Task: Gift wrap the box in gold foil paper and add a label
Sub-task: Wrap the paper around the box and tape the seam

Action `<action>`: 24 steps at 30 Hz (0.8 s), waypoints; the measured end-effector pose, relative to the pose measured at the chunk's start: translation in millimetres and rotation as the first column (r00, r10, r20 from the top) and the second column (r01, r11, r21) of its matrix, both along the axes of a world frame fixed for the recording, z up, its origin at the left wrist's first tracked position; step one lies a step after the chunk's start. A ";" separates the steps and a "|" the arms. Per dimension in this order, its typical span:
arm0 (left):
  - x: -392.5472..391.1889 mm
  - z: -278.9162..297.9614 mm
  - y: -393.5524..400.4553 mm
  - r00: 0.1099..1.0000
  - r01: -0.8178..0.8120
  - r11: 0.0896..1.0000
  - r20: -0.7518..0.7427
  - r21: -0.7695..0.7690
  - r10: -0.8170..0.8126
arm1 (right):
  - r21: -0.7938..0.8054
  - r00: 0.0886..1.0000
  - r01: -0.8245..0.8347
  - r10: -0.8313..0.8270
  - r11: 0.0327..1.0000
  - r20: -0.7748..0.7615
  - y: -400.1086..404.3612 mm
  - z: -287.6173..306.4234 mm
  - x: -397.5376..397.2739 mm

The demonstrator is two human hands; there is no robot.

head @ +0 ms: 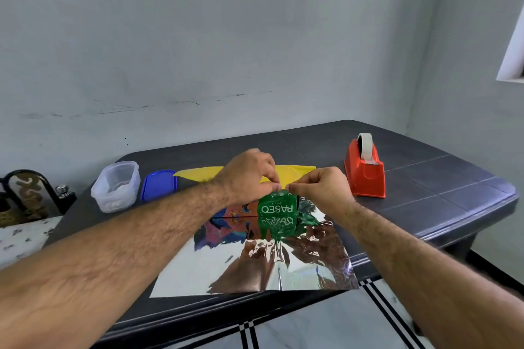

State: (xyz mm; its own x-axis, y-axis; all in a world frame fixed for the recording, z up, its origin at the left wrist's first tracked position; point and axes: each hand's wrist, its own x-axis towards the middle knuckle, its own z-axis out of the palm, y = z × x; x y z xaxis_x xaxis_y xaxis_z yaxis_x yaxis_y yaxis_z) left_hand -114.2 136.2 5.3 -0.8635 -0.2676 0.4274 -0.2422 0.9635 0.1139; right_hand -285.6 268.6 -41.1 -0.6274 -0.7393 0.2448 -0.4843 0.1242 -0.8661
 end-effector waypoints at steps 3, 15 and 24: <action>8.9 -12.0 -5.7 0.999 0.014 0.997 -0.039 -0.077 -0.017 | 0.005 1.000 -0.013 0.013 1.000 -0.019 -1.8 -1.6 1.0; 11.8 -22.6 -1.8 0.992 -0.059 0.996 -0.116 -0.062 0.052 | 0.061 0.910 0.016 0.011 0.998 -0.415 1.3 1.4 -3.8; -2.8 0.6 1.9 0.985 -0.013 0.996 -0.171 0.092 0.029 | 0.073 0.817 0.175 -0.104 0.982 -0.567 29.7 28.0 -28.2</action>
